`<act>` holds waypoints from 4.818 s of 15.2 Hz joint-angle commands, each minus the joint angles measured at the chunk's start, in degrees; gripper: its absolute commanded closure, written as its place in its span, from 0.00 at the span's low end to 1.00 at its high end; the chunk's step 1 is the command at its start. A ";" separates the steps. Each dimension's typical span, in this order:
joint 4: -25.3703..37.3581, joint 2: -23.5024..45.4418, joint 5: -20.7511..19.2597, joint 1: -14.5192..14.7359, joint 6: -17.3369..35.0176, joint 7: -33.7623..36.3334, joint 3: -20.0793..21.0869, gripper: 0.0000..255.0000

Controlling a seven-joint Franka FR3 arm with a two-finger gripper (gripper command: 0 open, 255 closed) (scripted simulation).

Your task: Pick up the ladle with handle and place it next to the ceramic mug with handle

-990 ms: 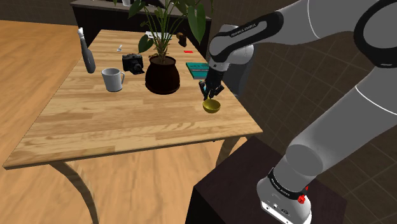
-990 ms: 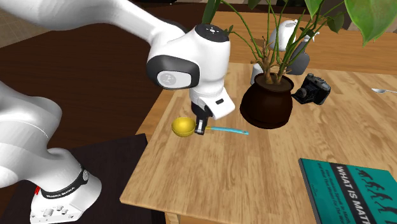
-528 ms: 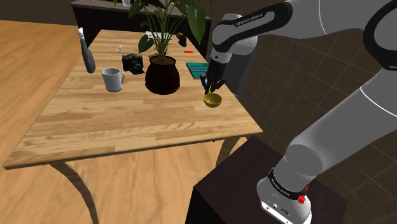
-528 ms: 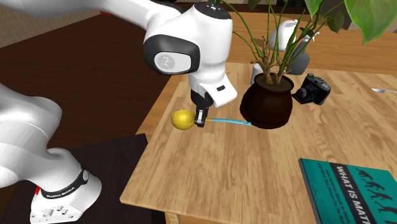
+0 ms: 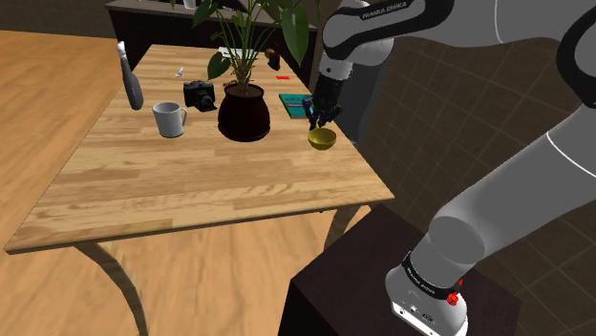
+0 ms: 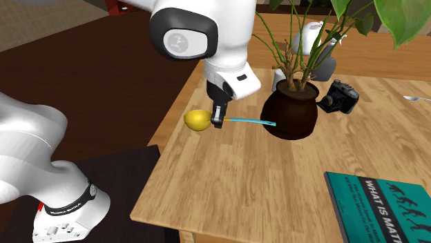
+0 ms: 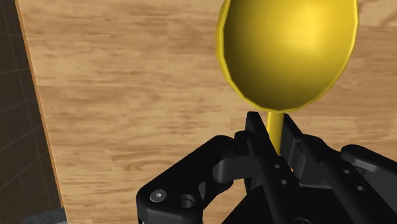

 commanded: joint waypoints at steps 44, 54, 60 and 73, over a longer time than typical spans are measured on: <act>46.50 38.98 -8.50 17.47 -2.74 33.66 14.07 1.00; 41.11 40.55 -8.63 17.43 4.14 32.98 13.88 1.00; 38.70 42.06 -8.82 17.51 8.01 32.65 13.71 1.00; 37.23 43.47 -9.01 17.62 10.85 32.42 13.54 0.00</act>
